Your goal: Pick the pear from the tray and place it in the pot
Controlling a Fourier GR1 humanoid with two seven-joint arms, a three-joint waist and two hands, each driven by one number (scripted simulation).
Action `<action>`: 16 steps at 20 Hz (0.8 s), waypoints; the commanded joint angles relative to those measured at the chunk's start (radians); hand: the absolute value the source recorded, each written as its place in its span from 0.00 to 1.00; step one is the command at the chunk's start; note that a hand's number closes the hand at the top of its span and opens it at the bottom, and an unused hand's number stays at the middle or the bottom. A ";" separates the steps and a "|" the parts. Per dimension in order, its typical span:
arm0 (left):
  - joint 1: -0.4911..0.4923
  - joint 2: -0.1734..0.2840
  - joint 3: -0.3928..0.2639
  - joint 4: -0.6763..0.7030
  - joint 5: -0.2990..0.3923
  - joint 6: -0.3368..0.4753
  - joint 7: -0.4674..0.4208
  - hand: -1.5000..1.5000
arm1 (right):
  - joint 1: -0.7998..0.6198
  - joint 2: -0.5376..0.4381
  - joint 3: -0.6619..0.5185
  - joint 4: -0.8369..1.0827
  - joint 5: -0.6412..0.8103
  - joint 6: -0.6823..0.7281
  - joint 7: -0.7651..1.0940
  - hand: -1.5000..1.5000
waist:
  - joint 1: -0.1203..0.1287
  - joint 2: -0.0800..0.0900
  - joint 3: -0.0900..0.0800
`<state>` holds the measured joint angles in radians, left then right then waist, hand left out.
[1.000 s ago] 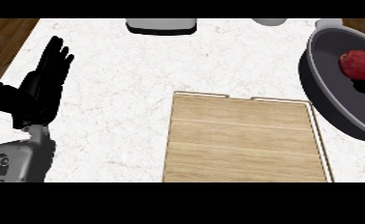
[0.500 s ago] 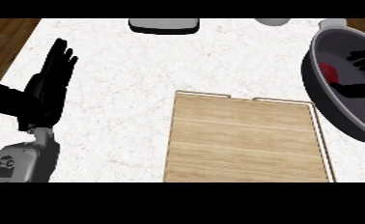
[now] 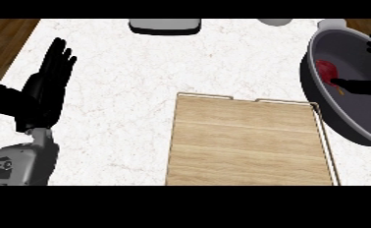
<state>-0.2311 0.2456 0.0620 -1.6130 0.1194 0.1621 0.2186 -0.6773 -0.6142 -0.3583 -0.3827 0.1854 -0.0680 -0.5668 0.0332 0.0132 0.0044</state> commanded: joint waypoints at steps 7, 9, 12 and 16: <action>0.021 -0.013 0.010 0.002 0.007 -0.015 -0.027 0.50 | 0.053 -0.181 -0.166 0.156 -0.152 0.276 -0.146 0.00 | -0.008 0.000 0.000; 0.027 0.023 0.032 -0.050 0.028 -0.032 0.026 0.50 | 0.058 -0.240 -0.184 0.185 -0.166 0.334 -0.128 0.00 | 0.001 0.001 0.001; 0.032 -0.027 0.005 0.015 -0.014 -0.008 -0.052 0.50 | 0.064 -0.298 -0.173 0.192 -0.154 0.395 -0.120 0.00 | -0.007 0.001 0.000; 0.035 -0.010 0.016 -0.028 0.006 -0.023 -0.017 0.50 | 0.113 -0.345 -0.195 0.224 -0.169 0.473 -0.158 0.00 | 0.002 0.003 0.002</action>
<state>-0.2112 0.2352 0.0732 -1.6238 0.1195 0.1478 0.2071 -0.6003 -0.9055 -0.5376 -0.1832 0.0256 0.3409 -0.6960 0.0307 0.0149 0.0053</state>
